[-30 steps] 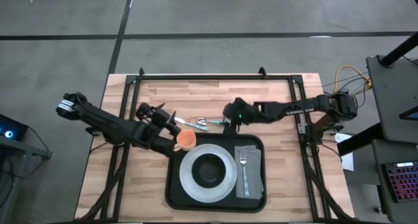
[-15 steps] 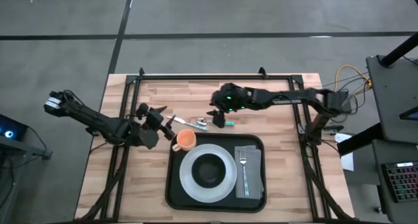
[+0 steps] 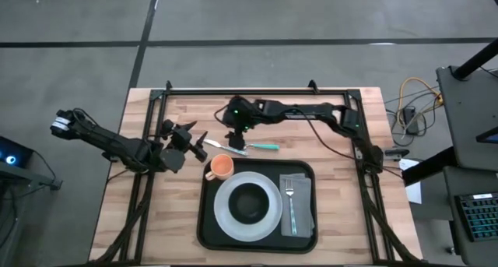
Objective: Set up tray
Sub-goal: Put the blue knife on the gray napkin to the right of the fork on the black tray
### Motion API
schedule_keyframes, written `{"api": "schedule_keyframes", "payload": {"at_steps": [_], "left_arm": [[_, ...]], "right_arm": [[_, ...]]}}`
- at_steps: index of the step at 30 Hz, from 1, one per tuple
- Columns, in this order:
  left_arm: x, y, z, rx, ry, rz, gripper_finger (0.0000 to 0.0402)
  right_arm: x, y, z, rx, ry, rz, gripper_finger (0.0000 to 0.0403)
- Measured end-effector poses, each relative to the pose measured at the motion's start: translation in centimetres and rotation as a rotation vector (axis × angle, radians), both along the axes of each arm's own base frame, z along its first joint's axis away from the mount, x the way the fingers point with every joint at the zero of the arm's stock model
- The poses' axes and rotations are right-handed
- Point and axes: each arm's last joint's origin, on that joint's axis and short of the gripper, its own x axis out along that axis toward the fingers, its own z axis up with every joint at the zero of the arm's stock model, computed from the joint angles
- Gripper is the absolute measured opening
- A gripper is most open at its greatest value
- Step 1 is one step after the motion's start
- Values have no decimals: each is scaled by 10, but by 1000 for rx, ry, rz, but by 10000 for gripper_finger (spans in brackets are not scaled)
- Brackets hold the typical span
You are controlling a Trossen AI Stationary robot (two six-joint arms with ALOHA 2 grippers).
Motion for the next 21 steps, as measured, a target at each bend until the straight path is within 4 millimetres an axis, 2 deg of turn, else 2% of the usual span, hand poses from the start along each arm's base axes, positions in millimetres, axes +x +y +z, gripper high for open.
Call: {"api": "schedule_keyframes", "payload": {"at_steps": [5,10,21], "left_arm": [[0,-1,0,-12,-6,-10,238],[1,-1,-1,-19,1,-24,238],[1,-1,-1,-20,-2,-25,238]], "right_arm": [[14,-14,-18,8,112,14,208],[22,-13,-39,38,245,75,208],[29,-13,-35,66,220,153,208]]}}
